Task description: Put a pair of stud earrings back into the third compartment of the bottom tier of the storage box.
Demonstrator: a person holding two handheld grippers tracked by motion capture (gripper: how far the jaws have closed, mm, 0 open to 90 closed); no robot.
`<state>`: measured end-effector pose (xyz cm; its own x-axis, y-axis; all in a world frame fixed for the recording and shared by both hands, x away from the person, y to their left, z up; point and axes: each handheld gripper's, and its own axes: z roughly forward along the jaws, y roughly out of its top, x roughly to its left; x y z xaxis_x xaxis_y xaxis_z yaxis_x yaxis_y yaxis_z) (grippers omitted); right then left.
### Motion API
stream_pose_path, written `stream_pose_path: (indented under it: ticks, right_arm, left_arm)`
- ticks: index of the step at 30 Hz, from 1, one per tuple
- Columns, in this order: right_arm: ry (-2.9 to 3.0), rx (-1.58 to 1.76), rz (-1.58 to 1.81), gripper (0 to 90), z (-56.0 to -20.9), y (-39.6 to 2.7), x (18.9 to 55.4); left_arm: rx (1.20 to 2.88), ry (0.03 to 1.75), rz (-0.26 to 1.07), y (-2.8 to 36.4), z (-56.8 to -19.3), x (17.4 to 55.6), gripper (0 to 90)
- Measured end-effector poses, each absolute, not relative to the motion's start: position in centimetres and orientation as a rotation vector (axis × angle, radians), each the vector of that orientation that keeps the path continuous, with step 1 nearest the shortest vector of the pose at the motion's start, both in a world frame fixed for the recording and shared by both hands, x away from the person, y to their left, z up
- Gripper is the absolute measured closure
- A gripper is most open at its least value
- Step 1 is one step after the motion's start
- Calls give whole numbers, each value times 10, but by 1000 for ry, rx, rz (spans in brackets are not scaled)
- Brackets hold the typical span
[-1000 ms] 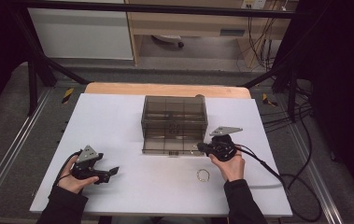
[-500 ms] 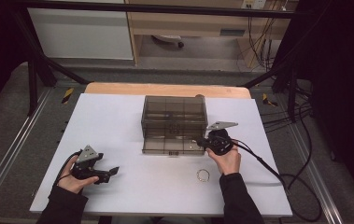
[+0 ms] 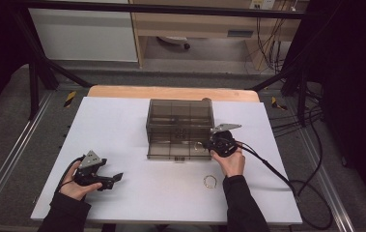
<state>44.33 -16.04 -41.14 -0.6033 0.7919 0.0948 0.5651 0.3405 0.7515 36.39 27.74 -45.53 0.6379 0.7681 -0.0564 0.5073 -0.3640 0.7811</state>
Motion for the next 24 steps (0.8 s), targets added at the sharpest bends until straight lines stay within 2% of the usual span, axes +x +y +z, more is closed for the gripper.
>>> stream_pose_path:
  ticks: [24]
  right_arm:
    - [2346,1209,1009,867,-435,-151,454]
  left_arm:
    - [2048,994,406,277,-455,364,104]
